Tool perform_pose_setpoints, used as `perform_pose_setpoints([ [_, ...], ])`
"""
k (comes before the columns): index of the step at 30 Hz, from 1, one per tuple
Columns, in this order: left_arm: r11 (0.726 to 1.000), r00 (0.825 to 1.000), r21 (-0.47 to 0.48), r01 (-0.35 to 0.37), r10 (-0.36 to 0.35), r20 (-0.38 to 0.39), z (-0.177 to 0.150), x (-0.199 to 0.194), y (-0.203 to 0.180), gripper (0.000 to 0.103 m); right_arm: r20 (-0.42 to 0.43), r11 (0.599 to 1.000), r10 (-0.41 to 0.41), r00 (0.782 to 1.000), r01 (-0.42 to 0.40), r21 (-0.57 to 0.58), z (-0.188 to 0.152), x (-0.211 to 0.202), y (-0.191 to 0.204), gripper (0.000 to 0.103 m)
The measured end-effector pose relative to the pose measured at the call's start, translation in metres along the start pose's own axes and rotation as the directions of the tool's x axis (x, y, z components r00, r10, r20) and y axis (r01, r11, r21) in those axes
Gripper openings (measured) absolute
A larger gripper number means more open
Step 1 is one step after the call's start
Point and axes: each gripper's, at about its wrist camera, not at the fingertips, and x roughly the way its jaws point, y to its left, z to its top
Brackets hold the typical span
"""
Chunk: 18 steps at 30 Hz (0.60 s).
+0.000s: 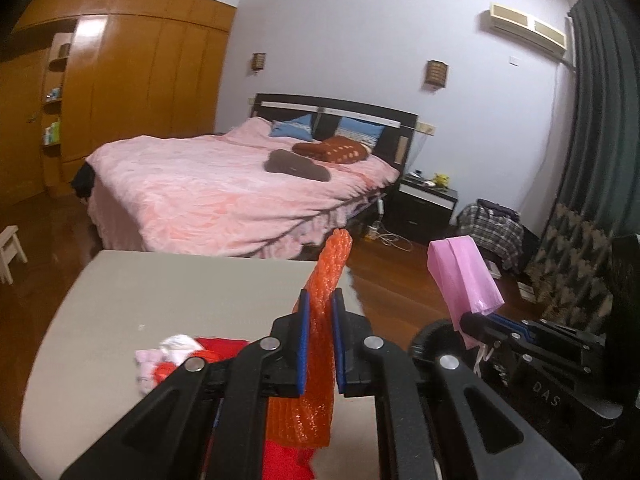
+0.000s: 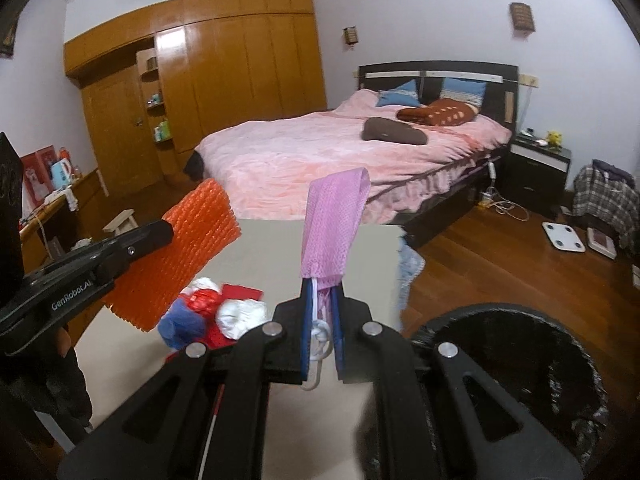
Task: Collect trash
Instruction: 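Move both tools over the bin and release the mask and foam net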
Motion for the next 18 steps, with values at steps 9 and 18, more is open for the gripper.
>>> perform_pose_setpoints([
  [9, 0.994, 0.993, 0.038, 0.103, -0.101, -0.055, -0.019, 0.022, -0.050, 0.010, -0.018, 0.992, -0.112, 0.994, 0.113, 0.051, -0.026, -0.025, -0.048, 0.008],
  [18, 0.975, 0.971, 0.064, 0.211, -0.202, -0.124, -0.038, 0.050, -0.105, 0.010, -0.058, 0.968, -0.218, 0.974, 0.223, 0.114, -0.056, -0.037, -0.100, 0.008],
])
